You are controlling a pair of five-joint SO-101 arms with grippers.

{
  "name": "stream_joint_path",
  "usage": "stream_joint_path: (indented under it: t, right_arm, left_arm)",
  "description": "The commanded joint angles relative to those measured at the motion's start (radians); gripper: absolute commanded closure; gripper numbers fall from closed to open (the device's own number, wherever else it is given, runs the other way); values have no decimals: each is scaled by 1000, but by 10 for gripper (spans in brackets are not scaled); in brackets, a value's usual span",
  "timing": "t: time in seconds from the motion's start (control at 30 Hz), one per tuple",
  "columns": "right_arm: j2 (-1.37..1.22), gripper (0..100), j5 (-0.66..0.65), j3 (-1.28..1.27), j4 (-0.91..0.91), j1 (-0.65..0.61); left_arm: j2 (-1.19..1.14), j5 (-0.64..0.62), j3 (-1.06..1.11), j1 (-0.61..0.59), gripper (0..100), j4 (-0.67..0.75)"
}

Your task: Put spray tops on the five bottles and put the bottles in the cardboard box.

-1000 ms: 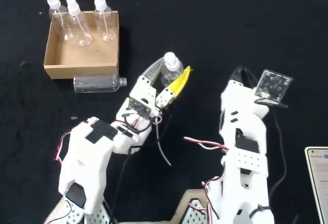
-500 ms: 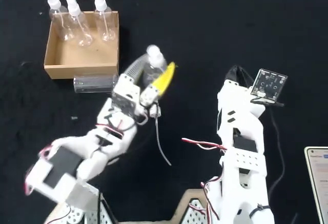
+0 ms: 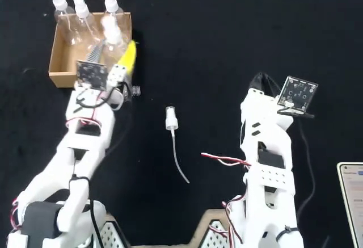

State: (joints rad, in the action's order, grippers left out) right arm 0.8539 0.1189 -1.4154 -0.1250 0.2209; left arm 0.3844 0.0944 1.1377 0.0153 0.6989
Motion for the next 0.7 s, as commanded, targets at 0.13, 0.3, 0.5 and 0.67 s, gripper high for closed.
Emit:
stream_joint_path:
  t: [0.13, 0.3, 0.5, 0.67]
  right_arm:
    - [22, 983, 3, 31, -25, -12]
    - [22, 983, 3, 30, -25, -12]
    - [22, 983, 3, 28, -25, -12]
    - [22, 983, 3, 28, -25, -12]
  left_arm:
    - [11, 3, -131, -171, 967, -12]
    - [-83, 3, -226, -252, 968, -12]
    - [-232, 3, -355, -300, 968, -6]
    - [-305, 3, -383, -312, 968, -5]
